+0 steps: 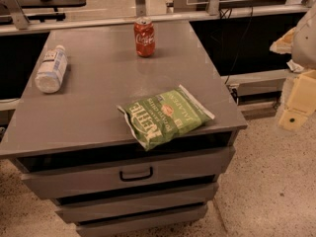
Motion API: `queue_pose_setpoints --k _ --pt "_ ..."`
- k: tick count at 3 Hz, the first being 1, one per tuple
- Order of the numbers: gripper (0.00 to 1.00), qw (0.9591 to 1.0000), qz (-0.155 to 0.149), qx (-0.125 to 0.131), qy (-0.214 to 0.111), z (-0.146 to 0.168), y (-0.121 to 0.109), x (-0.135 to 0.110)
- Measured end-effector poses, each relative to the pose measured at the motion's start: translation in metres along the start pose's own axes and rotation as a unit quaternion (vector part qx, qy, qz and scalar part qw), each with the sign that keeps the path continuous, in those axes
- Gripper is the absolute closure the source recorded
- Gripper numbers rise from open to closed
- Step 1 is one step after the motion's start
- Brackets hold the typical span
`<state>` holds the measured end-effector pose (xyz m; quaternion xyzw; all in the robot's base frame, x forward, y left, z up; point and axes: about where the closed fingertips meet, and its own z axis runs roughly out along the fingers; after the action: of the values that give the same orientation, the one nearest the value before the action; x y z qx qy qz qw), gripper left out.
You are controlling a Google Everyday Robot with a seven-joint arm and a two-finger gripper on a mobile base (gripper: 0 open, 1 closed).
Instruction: Pick coke can
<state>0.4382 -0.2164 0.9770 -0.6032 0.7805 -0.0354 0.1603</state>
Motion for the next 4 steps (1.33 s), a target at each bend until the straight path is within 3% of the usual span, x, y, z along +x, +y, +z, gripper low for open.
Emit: queue_pose_setpoints --k 1,2,3,4 --pt "0.0 1.0 0.0 0.0 0.0 0.0 0.0 0.0" --pt "0.0 0.9993 -0.002 0.005 -0.037 0.021 -0.025 -0.017" --pt "0.0 0.9942 -0.002 0.016 -0.107 0.054 -0.077 -0.053" --pt "0.0 0.9832 -0.003 0.034 -0.179 0.076 -0.13 -0.095"
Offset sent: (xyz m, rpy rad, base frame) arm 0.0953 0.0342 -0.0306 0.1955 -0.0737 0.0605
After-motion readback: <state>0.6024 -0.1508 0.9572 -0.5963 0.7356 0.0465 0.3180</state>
